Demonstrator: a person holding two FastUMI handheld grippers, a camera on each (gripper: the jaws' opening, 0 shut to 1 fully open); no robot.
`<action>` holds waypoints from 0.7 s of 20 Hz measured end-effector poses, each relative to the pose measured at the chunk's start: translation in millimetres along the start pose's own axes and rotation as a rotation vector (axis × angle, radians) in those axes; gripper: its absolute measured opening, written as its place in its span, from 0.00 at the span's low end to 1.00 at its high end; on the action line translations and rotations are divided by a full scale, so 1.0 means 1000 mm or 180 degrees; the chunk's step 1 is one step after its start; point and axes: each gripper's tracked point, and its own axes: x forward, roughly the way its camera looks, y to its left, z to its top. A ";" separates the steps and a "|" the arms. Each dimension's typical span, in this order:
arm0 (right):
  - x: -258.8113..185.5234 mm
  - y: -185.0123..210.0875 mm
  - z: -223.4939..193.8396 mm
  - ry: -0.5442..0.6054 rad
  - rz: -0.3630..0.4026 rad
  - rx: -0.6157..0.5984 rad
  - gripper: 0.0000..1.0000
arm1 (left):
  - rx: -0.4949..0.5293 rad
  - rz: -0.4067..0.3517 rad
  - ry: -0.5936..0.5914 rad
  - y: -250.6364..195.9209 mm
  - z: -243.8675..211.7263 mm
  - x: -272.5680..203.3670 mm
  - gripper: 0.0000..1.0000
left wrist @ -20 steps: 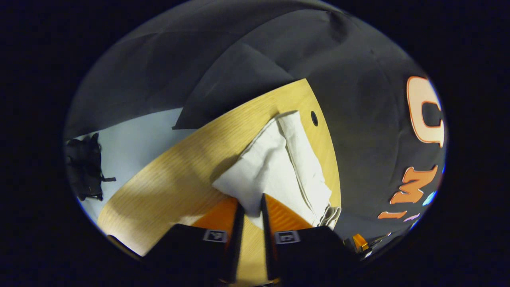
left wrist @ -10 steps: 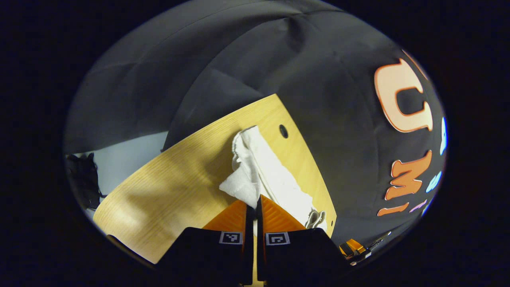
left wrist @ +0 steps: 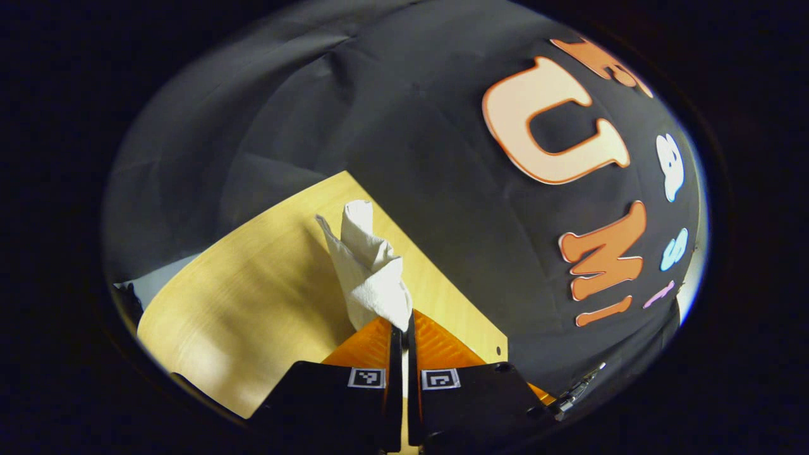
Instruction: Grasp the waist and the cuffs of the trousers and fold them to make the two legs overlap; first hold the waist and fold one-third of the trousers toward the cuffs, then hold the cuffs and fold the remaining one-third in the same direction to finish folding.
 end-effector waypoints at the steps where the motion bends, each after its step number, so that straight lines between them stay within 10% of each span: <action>1: -0.002 -0.005 0.002 -0.0009 -0.0011 0.0013 0.98 | 0.0025 -0.0061 -0.0015 -0.016 0.000 0.001 0.08; 14: -0.022 -0.055 0.015 -0.0068 0.0033 -0.0049 0.98 | 0.0229 -0.0280 0.0010 -0.171 -0.034 0.057 0.07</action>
